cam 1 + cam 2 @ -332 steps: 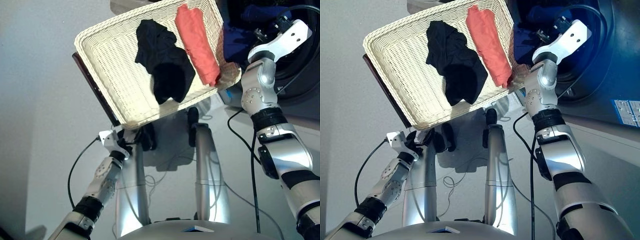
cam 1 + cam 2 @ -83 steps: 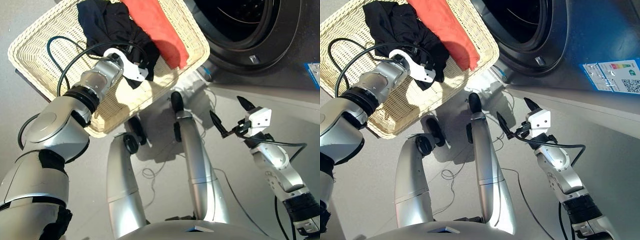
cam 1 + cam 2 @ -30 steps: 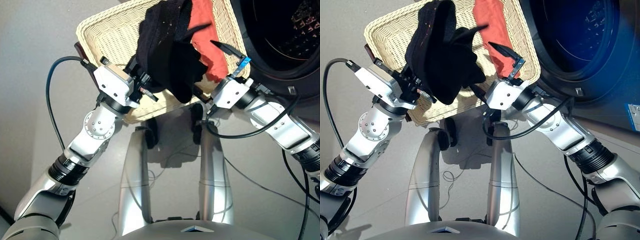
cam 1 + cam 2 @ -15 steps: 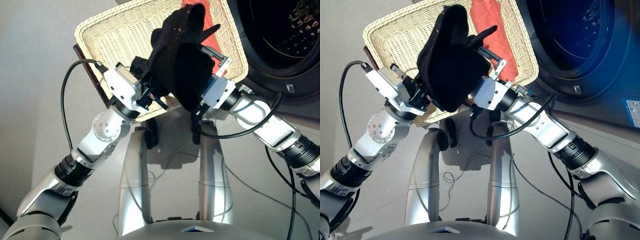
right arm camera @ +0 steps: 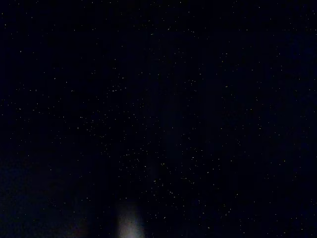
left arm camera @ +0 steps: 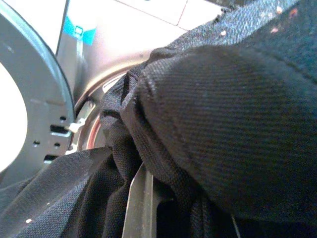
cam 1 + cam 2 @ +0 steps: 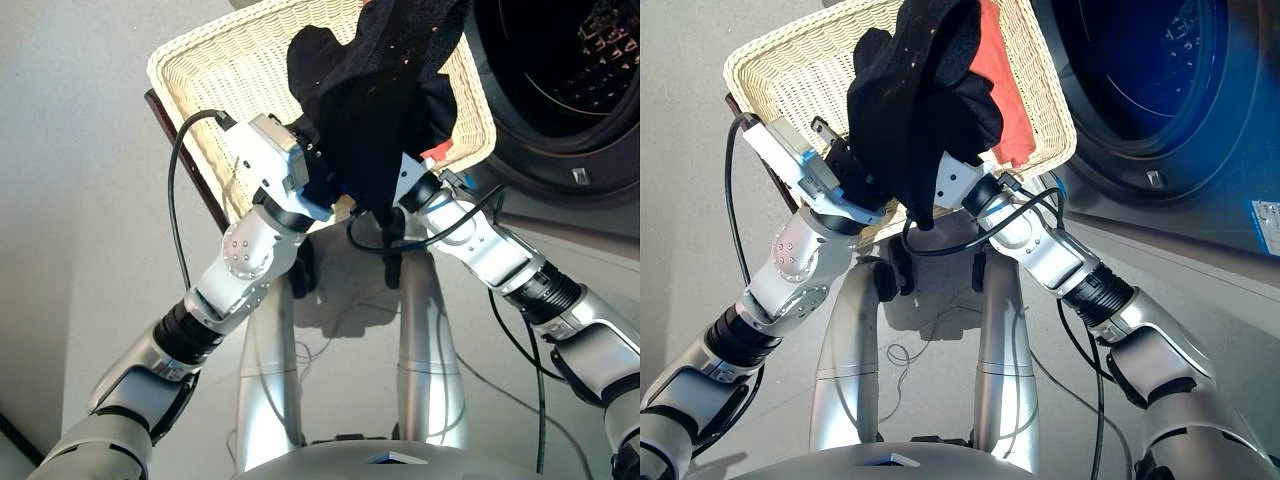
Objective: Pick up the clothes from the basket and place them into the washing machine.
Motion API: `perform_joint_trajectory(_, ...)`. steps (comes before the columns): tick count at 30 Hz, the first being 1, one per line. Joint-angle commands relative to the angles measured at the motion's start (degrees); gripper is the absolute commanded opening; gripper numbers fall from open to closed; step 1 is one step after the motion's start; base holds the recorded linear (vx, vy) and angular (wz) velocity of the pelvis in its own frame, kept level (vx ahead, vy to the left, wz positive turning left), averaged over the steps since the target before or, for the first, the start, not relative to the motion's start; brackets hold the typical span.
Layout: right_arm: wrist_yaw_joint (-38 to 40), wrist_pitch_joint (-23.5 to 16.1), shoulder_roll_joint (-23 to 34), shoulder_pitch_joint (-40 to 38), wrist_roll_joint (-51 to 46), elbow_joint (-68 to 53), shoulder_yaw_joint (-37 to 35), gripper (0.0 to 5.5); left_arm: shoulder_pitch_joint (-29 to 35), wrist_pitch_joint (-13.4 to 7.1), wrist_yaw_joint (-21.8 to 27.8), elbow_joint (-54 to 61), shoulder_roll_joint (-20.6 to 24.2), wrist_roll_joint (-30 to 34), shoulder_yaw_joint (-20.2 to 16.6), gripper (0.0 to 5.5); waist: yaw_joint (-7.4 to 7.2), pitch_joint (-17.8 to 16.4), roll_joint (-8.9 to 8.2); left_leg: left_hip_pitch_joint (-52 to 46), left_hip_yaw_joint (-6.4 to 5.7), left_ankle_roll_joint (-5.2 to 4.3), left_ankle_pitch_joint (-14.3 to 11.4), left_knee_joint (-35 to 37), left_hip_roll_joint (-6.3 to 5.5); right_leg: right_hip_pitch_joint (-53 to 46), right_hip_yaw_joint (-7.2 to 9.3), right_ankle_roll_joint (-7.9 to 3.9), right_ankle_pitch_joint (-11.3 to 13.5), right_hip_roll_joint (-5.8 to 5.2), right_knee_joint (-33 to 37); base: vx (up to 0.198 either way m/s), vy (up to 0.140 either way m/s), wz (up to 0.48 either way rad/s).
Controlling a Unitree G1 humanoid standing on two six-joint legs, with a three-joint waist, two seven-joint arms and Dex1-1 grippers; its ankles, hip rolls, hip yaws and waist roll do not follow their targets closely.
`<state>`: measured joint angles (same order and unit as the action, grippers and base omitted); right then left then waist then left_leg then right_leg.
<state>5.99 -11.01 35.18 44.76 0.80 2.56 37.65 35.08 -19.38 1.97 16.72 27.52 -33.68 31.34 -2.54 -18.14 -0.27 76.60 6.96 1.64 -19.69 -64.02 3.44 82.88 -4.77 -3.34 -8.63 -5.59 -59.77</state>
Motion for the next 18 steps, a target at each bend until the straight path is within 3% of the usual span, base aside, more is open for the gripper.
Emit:
perform_joint_trajectory(1,0.9,-1.4,-3.4,0.3,1.0,-0.8,-1.1,0.0,3.1,-3.0,1.4,10.9,-3.2,1.0,1.0,0.0,0.62,3.1,1.19,3.1,0.24,1.27,7.8,6.9,0.45,-1.3,0.84,1.9,2.9,-0.21,4.2,0.0,0.0,0.0)
perform_joint_trajectory(11,4.2,-1.4,-1.7,-6.8,2.4,-0.1,-8.0,0.0,2.9,-3.8,-0.3,10.6,-1.8,4.8,-1.8,0.0,0.17,3.2,1.36,3.1,0.13,1.22,7.9,7.3,0.6,-1.6,1.15,1.81,2.7,-0.07,4.3,0.0,0.0,0.0)
perform_joint_trajectory(18,6.0,-5.0,0.8,-16.8,-5.5,-1.6,-18.6,0.0,-9.2,-6.6,-5.7,8.4,0.4,9.6,-13.2,0.0,0.27,3.3,0.77,3.2,-0.1,1.1,7.9,7.4,0.71,-1.7,1.51,1.76,2.6,-0.15,4.5,0.0,0.0,0.0)
